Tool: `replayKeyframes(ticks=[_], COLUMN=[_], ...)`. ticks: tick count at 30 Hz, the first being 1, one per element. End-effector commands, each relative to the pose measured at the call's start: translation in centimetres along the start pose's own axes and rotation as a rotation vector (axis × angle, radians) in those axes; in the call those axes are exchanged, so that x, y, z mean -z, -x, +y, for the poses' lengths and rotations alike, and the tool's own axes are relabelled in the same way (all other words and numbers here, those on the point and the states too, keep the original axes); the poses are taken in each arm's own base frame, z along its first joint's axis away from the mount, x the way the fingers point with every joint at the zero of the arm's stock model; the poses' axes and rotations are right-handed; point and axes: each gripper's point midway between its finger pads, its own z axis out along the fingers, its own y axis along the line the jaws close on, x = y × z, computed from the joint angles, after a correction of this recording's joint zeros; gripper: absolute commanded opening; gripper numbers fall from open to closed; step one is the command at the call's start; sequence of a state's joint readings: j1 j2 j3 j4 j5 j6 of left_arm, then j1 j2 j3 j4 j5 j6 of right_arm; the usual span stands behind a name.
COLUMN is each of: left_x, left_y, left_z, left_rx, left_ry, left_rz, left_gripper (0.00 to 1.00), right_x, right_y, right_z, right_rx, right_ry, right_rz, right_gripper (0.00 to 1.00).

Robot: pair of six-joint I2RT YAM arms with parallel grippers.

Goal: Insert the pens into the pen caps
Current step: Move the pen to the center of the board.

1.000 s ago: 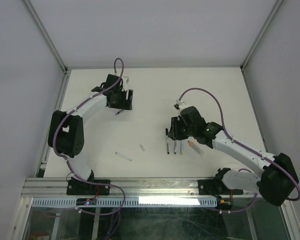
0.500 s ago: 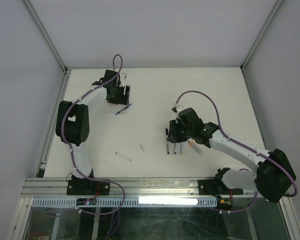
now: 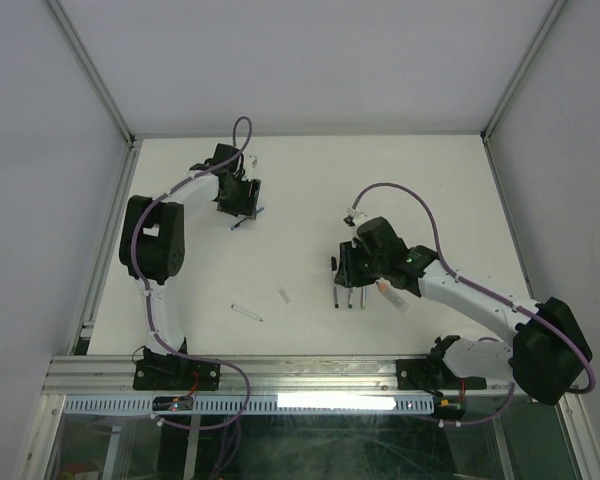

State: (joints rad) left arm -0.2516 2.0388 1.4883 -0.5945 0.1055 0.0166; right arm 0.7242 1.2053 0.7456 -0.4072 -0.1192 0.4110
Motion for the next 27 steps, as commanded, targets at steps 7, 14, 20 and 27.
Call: replayKeyframes(ticks=[7,14,20,27], left_x=[-0.1,0.2,-0.2,0.2], left_y=[0.5,-0.1,-3.6,-5.9], left_z=[0.9,-0.5,-2.5,-7.2], left_rx=[-0.01,-0.034,-0.078,-0.15], left_ry=[0.048,0.038,0.054,0.002], left_rz=[0.024,0.044,0.126,0.15], left_gripper=[0.47,0.35,0.25,0.2], right_x=[0.7,0.6,0.8,0.8], right_y=[1.4,1.3,1.6,2.1], right_z=[0.2,-0.1,-0.4,-0.7], right_rx=[-0.007,-0.012,-0.027,-0.041], right_ry=[0.003,-0.011,-0.032,-0.048], right_rz=[-0.069,-0.075,-0.099,-0.119], right_gripper=[0.34,0.34,0.34,0.34])
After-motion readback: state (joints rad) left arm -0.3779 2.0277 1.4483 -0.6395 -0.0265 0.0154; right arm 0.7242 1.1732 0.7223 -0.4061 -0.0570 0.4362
